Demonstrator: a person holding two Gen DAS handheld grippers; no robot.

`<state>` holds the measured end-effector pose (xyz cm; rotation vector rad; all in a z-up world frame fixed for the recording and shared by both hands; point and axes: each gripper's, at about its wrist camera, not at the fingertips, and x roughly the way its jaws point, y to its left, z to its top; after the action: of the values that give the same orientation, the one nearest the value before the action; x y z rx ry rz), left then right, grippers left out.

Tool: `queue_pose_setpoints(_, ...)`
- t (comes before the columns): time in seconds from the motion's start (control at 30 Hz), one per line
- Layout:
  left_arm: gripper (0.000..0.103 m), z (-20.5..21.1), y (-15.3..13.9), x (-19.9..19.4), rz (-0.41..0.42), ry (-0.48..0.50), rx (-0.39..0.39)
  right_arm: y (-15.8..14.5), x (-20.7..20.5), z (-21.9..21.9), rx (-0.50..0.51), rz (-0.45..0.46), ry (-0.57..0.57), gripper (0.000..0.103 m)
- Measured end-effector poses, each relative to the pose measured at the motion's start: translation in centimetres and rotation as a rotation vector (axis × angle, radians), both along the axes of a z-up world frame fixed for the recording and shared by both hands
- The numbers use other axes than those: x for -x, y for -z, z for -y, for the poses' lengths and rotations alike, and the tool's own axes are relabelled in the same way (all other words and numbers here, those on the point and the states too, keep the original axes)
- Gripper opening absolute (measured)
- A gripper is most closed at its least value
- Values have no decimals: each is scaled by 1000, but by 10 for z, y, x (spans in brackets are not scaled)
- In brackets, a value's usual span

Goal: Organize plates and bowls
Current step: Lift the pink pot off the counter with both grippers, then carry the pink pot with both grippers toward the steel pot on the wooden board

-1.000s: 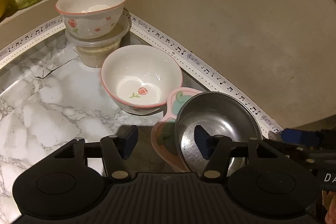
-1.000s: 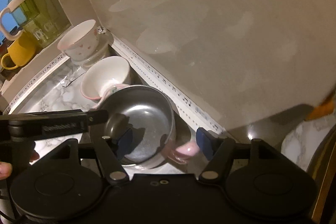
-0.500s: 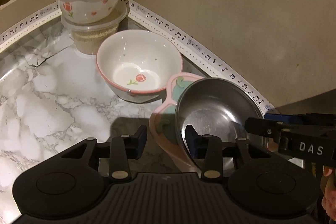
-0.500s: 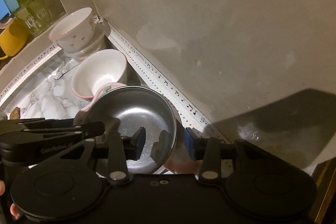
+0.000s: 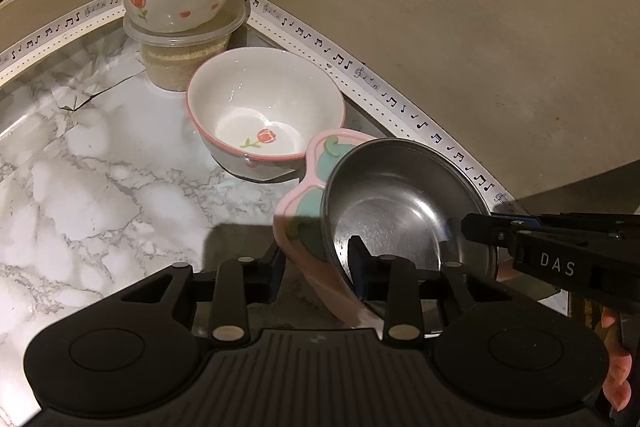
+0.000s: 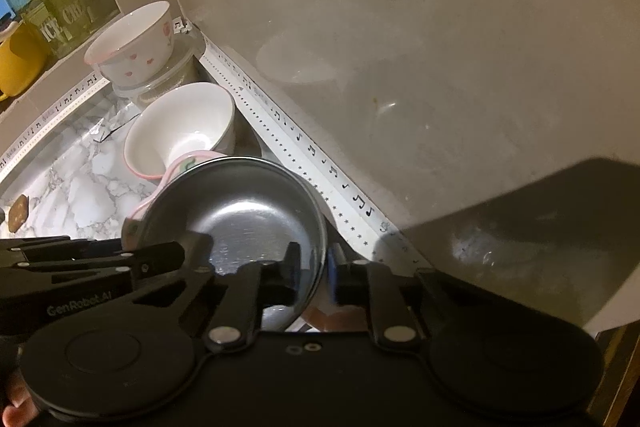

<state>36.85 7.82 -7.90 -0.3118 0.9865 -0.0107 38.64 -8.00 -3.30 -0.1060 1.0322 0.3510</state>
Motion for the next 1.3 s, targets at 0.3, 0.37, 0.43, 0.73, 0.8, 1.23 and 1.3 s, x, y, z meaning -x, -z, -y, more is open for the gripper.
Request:
queue_pose_setpoints(0.3, 30, 3, -11, 13, 12, -7, -31, -3, 13, -3, 22, 23, -26, 7)
queue_pose_setpoints(0.37, 30, 5, -17, 17, 23, -7, -36, -7, 17, -1, 14, 29, -28, 7)
queue_pose_setpoints(0.43, 30, 7, -23, 22, 28, -9, -39, -12, 21, 0, 6, 30, -27, 7)
queue_pose_setpoints(0.73, 30, 24, -54, 56, 67, 3, -58, -39, 50, 13, -26, 58, -22, 7)
queue_pose_setpoints(0.8, 30, 30, -61, 65, 72, 8, -61, -46, 59, 17, -28, 65, -21, 7)
queue_pose_setpoints(1.23, 30, 75, -107, 110, 105, 88, -53, -93, 112, 62, -17, 128, 24, 7)
queue_pose_setpoints(1.3, 30, 85, -113, 115, 118, 107, -55, -100, 120, 72, -16, 138, 40, 7)
